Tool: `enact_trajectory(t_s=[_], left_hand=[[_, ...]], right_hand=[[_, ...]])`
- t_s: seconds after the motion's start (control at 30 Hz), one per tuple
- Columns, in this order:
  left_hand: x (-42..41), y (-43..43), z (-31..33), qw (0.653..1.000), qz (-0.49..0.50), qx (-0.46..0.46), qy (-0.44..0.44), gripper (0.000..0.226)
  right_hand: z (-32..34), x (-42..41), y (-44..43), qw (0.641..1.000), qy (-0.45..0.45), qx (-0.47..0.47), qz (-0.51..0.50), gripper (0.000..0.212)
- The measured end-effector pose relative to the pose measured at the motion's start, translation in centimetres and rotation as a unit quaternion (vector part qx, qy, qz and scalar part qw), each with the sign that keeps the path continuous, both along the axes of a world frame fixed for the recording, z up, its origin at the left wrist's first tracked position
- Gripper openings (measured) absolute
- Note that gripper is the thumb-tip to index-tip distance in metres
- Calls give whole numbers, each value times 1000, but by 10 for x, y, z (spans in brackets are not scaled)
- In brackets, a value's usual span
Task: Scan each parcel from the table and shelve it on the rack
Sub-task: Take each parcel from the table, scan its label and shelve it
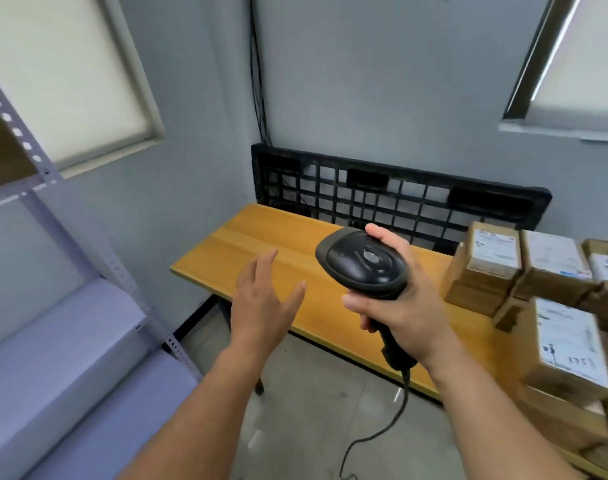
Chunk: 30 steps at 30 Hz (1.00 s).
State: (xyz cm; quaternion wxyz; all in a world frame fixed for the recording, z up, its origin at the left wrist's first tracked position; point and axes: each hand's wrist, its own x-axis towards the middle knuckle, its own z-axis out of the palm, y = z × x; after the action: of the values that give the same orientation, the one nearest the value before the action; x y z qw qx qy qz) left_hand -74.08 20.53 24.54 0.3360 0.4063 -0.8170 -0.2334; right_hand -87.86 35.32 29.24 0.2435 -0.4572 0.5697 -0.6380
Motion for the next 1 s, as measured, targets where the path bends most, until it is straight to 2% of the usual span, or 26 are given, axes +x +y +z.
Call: enact_trajectory(t_s=[0.3, 0.67, 0.87, 1.0], left_hand=[[-105, 90, -22, 989, -117, 65, -66, 70], [-198, 144, -43, 946, -264, 149, -118, 76], [-246, 165, -56, 890, -338, 270, -147, 92], [-265, 173, -63, 834, -382, 371, -145, 94]], right_hand=[[-16, -79, 102, 994, -23, 16, -108, 83], [-48, -131, 181, 961, -48, 59, -264, 84], [-69, -148, 207, 931, -64, 99, -345, 86], [-82, -154, 211, 914, -100, 126, -371, 86]])
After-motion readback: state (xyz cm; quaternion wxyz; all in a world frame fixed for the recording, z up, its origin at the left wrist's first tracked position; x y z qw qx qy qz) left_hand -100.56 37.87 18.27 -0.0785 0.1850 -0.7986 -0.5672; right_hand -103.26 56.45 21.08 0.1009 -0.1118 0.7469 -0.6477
